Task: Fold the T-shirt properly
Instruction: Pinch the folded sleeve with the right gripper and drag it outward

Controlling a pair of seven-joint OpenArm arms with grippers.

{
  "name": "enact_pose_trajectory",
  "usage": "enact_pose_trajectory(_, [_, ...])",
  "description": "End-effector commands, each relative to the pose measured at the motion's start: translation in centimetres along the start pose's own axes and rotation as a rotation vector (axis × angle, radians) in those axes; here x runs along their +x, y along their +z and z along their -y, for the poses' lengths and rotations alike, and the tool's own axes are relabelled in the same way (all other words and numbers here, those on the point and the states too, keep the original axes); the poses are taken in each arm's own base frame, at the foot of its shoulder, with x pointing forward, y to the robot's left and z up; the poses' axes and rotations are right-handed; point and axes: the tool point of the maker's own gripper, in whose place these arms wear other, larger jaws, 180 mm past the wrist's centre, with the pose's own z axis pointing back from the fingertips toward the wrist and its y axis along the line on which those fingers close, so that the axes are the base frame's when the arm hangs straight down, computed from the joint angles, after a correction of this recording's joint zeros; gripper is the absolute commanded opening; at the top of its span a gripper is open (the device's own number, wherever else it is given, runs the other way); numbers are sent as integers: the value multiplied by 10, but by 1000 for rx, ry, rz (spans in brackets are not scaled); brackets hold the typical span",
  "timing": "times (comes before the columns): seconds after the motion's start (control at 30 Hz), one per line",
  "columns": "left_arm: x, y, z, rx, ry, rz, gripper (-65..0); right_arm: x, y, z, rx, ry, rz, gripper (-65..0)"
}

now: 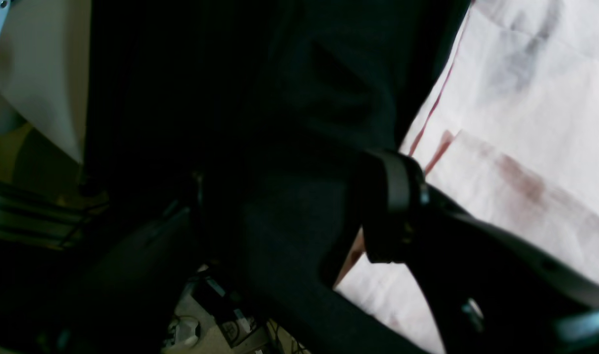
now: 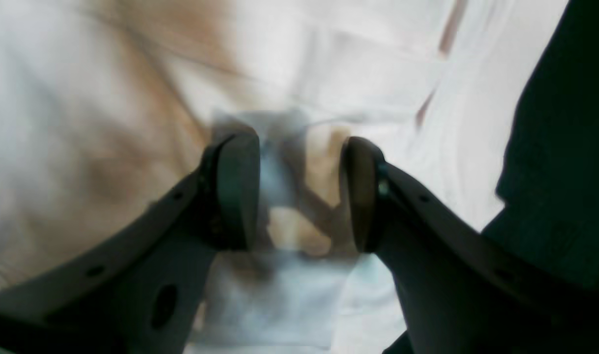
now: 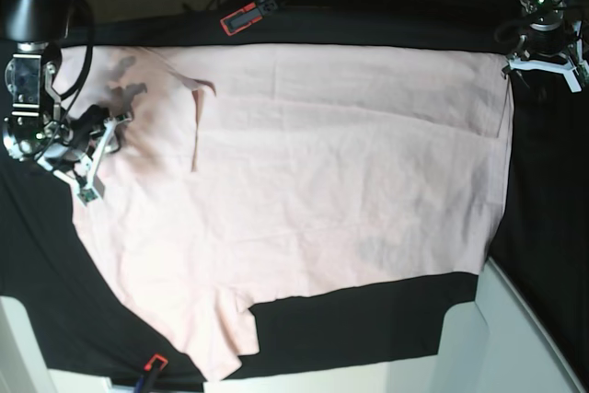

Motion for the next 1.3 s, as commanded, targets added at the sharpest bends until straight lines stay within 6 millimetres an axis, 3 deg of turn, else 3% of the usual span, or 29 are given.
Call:
enact_pose_trajectory(0.0, [14,0,-4,8,-10,48,-265,15,6,11,-22,8,42,-371])
enact_pose_trajectory(0.13, [14,0,-4,8,-10,48,-265,15,6,11,-23,6,42,-395])
enact_pose_trajectory(0.3, [14,0,-6,11,-9,49,-265,15,6,11,-23,8,42,-595])
enact_pose_trajectory(0.47, [14,0,-6,11,-9,47,-265,15,6,10,-20,12,39,-604])
enact_pose_trajectory(0.57, [14,0,-6,12,-9,48,-265,15,6,10,-20,12,39,-644])
enact_pose_trajectory(0.8, [14,0,-6,12,-9,48,-265,17,9,11,-28,20,27,-650])
enact_pose_trajectory(0.93, [14,0,-6,11,-9,47,-265,32,18,15,-50,40,67,-650])
enact_pose_trajectory(1.27, [13,0,-5,10,-12,46,-265,48,32,23,-90,64,61,-650])
